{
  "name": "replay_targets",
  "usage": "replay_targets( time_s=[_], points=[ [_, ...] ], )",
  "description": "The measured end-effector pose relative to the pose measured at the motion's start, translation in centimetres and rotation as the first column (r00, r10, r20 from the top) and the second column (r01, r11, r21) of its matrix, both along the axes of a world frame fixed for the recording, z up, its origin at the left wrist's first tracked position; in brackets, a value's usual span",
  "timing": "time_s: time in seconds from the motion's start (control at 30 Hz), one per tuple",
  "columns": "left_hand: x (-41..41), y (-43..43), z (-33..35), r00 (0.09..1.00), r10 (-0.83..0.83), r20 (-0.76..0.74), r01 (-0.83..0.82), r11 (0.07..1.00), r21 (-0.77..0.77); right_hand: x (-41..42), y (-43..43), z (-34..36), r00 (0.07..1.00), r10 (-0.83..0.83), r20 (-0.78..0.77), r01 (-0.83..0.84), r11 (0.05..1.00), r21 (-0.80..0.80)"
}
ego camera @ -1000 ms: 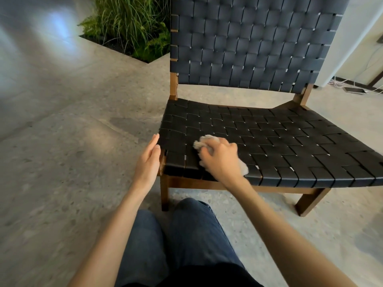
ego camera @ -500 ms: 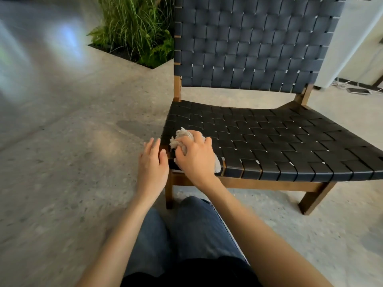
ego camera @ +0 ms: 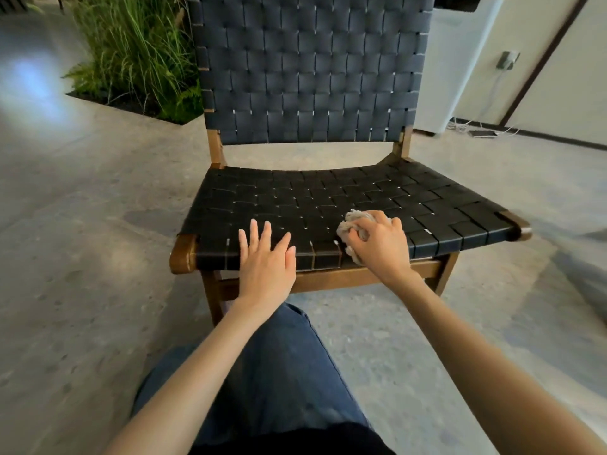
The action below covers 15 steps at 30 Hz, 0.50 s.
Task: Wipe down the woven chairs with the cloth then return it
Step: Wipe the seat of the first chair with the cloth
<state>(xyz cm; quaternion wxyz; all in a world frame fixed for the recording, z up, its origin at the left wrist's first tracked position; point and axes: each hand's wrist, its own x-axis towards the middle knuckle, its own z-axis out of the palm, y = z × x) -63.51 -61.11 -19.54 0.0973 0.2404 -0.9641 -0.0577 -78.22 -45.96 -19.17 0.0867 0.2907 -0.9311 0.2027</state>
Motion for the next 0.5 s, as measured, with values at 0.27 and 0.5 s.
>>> replay_targets(
  time_s=[0.27,0.5],
  points=[
    [-1.9,-0.2,-1.1,0.995,-0.003,0.101,0.006,1.0,-0.028,-7.9,10.9,0.6,0.953,-0.286,-0.1,0.293,0.954,0.062],
    [-1.8,-1.1,-1.3,0.993,-0.054,0.109,0.047,0.997,0.064,-8.4,11.7,0.3,0.867,-0.488,0.106,0.499,0.838,-0.22]
  ],
)
